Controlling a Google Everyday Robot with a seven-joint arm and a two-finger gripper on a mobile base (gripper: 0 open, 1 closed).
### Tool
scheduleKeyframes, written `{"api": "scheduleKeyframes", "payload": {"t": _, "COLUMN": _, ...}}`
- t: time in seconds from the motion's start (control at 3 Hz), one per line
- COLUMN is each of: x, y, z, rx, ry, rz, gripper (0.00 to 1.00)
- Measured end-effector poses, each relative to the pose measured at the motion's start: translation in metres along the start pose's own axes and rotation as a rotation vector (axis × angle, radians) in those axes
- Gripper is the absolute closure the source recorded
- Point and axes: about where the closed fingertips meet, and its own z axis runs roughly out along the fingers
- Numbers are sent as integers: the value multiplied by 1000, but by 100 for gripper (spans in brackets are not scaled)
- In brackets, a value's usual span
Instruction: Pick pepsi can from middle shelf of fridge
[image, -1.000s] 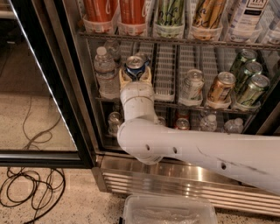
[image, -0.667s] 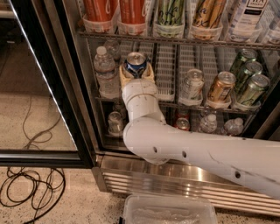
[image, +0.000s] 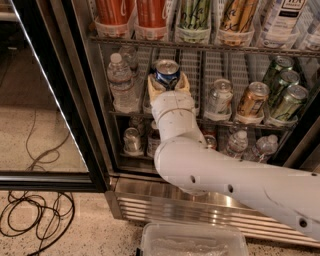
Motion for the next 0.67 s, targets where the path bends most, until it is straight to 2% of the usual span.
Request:
{"api": "scheduleKeyframes", "payload": {"t": 0.33, "x": 1, "y": -17, "z": -12, "rx": 50, "ry": 40, "rz": -51, "gripper": 100}}
{"api": "scheduleKeyframes", "payload": {"t": 0.67, "x": 1, "y": -23, "z": -28, "rx": 69, "ry": 87, "rz": -77, "gripper": 100}}
